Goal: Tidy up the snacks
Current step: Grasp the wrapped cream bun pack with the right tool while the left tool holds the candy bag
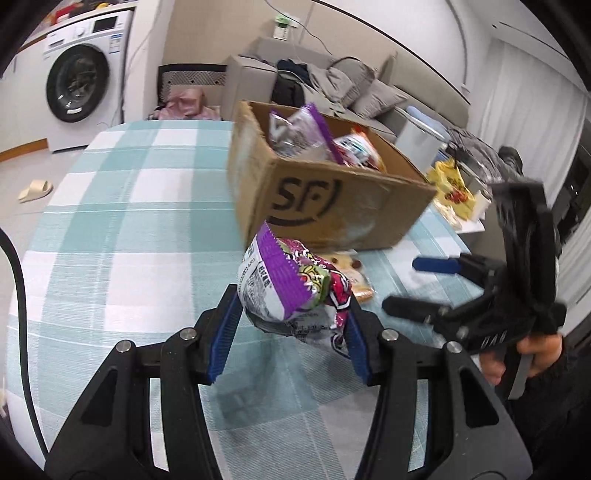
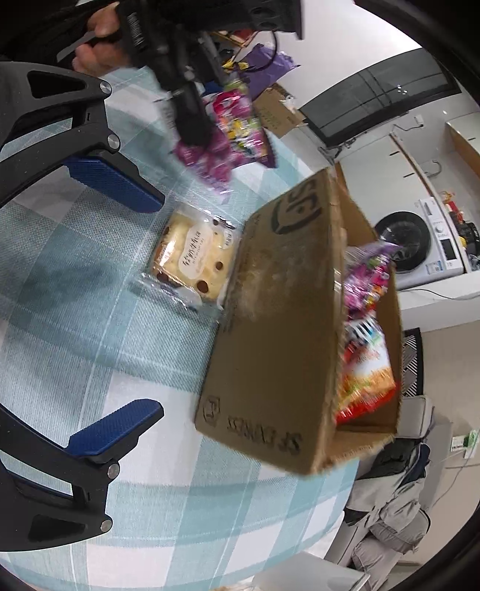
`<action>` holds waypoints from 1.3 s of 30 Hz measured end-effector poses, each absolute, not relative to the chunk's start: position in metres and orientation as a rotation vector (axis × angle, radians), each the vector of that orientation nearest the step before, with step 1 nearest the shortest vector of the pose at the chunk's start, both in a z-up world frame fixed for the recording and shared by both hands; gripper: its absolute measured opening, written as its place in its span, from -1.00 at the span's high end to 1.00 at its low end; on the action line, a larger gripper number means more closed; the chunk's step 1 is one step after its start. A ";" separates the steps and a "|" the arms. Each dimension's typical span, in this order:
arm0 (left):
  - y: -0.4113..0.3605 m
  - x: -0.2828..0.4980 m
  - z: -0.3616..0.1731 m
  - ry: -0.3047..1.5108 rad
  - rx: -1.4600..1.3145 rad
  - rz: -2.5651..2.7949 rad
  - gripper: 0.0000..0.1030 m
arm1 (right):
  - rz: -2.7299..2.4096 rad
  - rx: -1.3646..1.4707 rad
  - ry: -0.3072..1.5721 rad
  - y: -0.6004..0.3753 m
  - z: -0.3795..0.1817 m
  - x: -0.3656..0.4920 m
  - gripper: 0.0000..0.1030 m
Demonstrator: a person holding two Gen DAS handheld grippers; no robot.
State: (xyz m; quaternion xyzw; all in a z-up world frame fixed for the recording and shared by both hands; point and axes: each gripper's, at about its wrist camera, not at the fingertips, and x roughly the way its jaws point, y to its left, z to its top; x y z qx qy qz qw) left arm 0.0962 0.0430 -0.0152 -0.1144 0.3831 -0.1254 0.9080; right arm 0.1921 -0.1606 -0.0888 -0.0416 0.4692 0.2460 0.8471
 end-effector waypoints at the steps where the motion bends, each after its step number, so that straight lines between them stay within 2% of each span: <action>1: 0.048 0.097 -0.015 0.788 -0.243 -0.255 0.04 | 0.524 -0.096 0.992 -0.156 -0.092 0.192 -0.99; 23: 0.085 0.097 -0.015 0.767 -0.283 -0.169 0.04 | 0.407 -0.260 1.006 -0.070 -0.121 0.197 -0.98; 26: 0.082 0.099 -0.015 0.769 -0.275 -0.166 0.04 | 0.422 -0.267 0.994 -0.071 -0.121 0.195 -0.84; 30: 0.077 0.099 -0.016 0.769 -0.262 -0.171 0.03 | 0.442 -0.269 0.980 -0.080 -0.118 0.190 -0.46; 36: 0.073 0.100 -0.018 0.772 -0.249 -0.170 0.03 | 0.472 -0.277 0.959 -0.090 -0.118 0.177 -0.20; 39: 0.071 0.100 -0.019 0.775 -0.246 -0.170 0.03 | 0.484 -0.286 0.948 -0.096 -0.118 0.159 -0.18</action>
